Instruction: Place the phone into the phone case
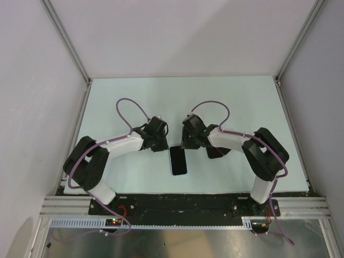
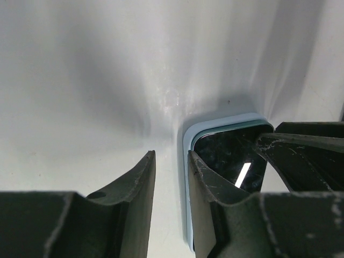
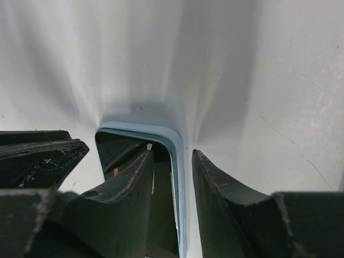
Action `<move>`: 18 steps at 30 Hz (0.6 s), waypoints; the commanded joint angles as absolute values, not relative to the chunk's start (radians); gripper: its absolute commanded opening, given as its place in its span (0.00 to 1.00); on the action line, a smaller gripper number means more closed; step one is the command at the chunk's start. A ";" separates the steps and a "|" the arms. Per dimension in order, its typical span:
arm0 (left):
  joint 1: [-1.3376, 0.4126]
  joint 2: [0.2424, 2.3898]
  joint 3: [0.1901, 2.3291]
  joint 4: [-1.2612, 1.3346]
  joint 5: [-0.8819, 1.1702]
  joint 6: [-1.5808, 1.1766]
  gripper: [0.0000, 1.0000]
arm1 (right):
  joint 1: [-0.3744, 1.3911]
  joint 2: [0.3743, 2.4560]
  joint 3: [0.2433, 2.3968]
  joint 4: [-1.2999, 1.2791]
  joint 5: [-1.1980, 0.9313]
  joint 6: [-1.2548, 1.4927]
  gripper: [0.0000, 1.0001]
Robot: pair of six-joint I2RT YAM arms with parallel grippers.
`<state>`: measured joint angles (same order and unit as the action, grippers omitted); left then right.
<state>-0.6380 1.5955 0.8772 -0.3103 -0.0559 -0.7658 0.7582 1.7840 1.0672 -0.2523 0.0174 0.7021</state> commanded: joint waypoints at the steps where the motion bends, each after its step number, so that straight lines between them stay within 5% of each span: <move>1: -0.632 1.604 0.912 -0.307 -0.038 -0.738 0.35 | 0.780 1.824 1.095 -0.253 0.030 0.690 0.38; 18: -0.647 1.648 0.914 -0.261 0.013 -0.762 0.34 | 0.847 1.883 1.093 -0.300 0.098 0.696 0.19</move>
